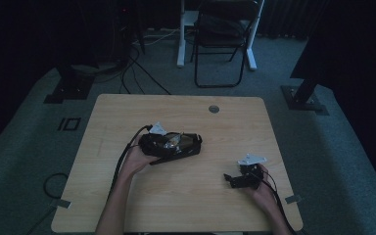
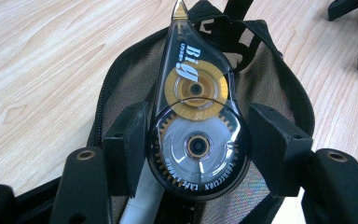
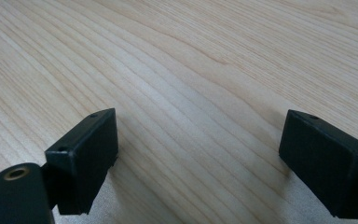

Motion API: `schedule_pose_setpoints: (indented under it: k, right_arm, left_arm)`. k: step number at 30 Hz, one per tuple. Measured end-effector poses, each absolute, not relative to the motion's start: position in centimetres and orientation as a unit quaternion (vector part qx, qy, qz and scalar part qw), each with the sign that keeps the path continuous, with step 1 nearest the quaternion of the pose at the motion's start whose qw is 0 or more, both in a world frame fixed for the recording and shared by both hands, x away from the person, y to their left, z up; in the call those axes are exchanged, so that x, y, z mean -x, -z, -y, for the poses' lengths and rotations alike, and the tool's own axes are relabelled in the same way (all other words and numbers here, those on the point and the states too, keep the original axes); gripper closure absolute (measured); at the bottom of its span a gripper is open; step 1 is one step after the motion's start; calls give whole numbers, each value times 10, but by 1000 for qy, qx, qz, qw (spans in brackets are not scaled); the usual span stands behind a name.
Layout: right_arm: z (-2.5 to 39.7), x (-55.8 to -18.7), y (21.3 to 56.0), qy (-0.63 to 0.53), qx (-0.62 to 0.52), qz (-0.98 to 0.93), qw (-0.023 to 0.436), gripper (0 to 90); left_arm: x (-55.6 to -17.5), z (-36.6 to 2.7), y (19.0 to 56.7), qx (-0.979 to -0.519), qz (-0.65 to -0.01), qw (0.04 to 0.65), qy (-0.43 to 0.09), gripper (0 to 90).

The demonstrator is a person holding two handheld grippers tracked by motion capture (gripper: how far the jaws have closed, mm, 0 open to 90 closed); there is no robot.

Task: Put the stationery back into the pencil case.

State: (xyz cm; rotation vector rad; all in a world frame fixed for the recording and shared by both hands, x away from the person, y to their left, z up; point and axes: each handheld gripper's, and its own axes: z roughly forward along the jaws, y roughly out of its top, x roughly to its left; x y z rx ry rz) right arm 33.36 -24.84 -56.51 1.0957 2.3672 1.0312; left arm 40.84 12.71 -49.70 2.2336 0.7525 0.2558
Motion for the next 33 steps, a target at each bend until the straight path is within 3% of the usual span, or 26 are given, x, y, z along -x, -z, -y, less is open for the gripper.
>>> schedule_pose_setpoints:
  k: [18, 33]
  right_arm:
    - [248, -334, 565, -362, -385, -832, 167, 116]
    - [248, -333, 565, -363, -385, -832, 167, 116]
  left_arm:
    - [-402, -129, 488, -865, -290, 395, -111, 424]
    - [-378, -131, 470, -842, -294, 429, -144, 519]
